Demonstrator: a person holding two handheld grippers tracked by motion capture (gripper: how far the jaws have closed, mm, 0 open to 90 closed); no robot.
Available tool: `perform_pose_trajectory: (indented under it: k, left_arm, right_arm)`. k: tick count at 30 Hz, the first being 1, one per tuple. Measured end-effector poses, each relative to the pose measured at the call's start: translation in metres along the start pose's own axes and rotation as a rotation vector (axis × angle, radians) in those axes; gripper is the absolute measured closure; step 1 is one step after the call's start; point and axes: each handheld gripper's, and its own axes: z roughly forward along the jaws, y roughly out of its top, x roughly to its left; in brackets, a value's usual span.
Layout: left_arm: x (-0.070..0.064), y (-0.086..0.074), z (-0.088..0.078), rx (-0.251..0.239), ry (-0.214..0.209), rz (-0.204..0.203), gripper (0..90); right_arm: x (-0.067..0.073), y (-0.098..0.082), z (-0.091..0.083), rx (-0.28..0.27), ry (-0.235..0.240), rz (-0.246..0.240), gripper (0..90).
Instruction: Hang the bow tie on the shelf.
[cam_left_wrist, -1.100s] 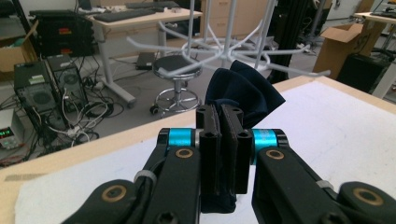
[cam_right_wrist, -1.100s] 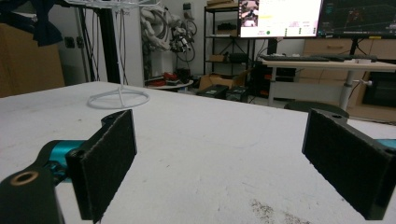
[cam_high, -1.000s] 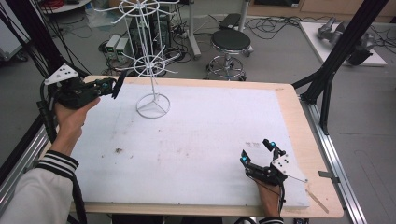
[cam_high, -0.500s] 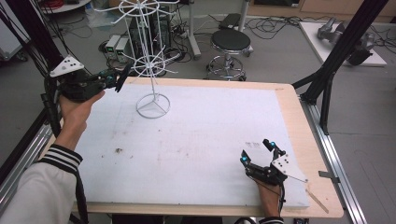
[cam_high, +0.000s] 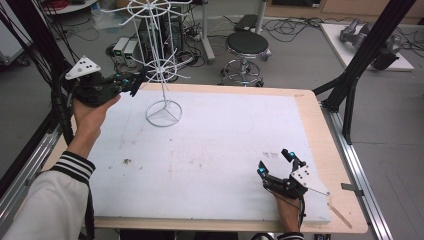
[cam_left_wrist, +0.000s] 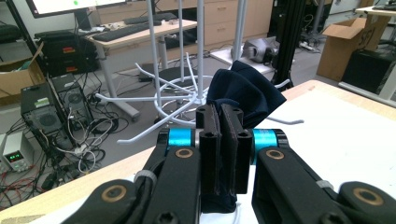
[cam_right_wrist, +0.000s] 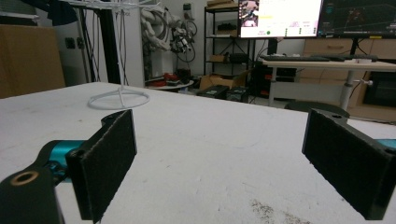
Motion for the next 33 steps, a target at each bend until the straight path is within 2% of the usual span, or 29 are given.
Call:
perform_pose_trajectory:
  k: [16, 26, 33]
  left_arm:
    - [-0.013, 0.0, 0.014, 0.032, -0.001, 0.028, 85.6]
    - [-0.011, 0.0, 0.01, 0.027, 0.004, 0.026, 85.6]
    - [-0.005, 0.001, 0.002, 0.019, 0.023, 0.031, 85.5]
  right_arm:
    - [0.0, 0.0, 0.0, -0.002, -0.001, 0.002, 9.0]
    - [0.0, 0.0, 0.0, -0.003, -0.002, -0.001, 9.1]
    - [0.0, 0.0, 0.0, -0.005, -0.002, -0.005, 9.0]
